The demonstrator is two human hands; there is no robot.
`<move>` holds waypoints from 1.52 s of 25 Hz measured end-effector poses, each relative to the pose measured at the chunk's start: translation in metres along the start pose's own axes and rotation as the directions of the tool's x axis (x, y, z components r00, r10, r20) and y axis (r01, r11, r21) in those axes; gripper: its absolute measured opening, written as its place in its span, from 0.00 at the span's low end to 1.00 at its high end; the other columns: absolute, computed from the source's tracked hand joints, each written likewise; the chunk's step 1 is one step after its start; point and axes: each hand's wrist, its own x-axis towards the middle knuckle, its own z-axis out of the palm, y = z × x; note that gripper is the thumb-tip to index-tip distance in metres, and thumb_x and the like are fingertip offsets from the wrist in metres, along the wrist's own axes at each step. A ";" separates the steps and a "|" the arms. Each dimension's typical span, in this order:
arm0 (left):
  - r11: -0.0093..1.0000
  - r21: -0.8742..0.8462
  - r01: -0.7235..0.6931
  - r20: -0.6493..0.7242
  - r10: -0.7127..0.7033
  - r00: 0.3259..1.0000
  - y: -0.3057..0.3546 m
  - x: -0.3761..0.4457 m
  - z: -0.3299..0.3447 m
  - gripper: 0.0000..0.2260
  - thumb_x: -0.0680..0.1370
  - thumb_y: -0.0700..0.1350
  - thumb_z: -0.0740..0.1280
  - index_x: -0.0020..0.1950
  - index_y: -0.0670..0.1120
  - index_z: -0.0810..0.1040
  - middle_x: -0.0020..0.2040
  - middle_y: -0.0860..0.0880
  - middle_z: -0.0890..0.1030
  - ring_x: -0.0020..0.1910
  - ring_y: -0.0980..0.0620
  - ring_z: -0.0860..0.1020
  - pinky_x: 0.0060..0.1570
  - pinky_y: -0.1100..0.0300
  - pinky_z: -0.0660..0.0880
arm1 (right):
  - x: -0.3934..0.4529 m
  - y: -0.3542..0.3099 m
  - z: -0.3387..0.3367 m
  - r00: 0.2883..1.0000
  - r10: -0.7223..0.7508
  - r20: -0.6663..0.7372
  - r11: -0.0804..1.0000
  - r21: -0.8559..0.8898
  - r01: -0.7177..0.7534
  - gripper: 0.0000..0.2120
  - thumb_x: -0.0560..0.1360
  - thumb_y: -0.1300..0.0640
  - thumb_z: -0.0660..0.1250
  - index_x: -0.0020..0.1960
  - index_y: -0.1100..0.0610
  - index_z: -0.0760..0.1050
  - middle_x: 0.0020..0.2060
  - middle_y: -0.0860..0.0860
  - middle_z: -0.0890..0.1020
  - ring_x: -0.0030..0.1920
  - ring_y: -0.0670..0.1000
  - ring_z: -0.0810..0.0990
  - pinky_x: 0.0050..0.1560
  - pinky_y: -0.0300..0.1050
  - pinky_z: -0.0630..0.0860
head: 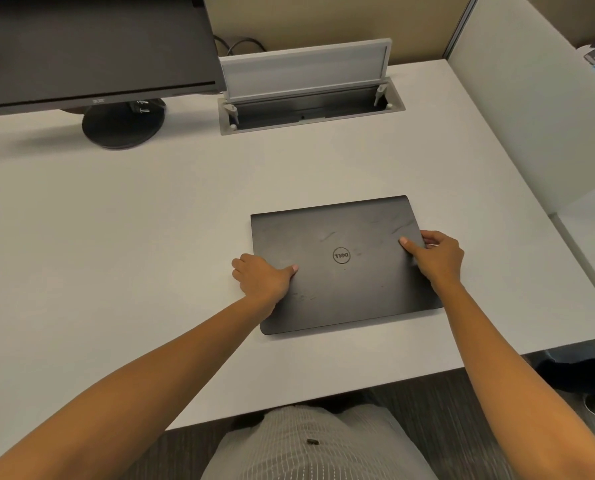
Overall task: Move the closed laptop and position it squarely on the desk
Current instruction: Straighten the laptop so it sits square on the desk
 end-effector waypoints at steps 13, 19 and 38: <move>0.999 -0.007 -0.040 0.003 0.040 0.999 -0.005 0.003 -0.002 0.38 0.68 0.59 0.79 0.67 0.38 0.68 0.65 0.41 0.69 0.66 0.41 0.69 0.67 0.48 0.70 | -0.003 0.004 0.005 0.999 -0.013 -0.037 0.999 0.047 0.015 0.25 0.72 0.49 0.77 0.65 0.60 0.79 0.59 0.57 0.83 0.53 0.52 0.81 0.53 0.41 0.75; 1.000 -0.017 -0.021 0.014 0.021 1.000 -0.004 0.003 -0.002 0.39 0.68 0.58 0.79 0.68 0.38 0.67 0.67 0.41 0.68 0.66 0.41 0.68 0.65 0.49 0.71 | -0.005 0.006 0.007 0.998 -0.046 -0.046 0.998 0.041 0.048 0.25 0.73 0.48 0.76 0.65 0.60 0.79 0.60 0.57 0.83 0.56 0.55 0.82 0.53 0.42 0.75; 0.996 0.058 -0.065 0.026 0.064 0.998 0.014 -0.006 0.015 0.37 0.70 0.58 0.77 0.68 0.36 0.67 0.66 0.40 0.68 0.66 0.41 0.68 0.66 0.49 0.70 | 0.011 0.011 -0.009 0.994 -0.102 -0.042 0.995 0.015 0.103 0.24 0.74 0.49 0.75 0.66 0.61 0.79 0.60 0.58 0.83 0.59 0.59 0.81 0.55 0.44 0.75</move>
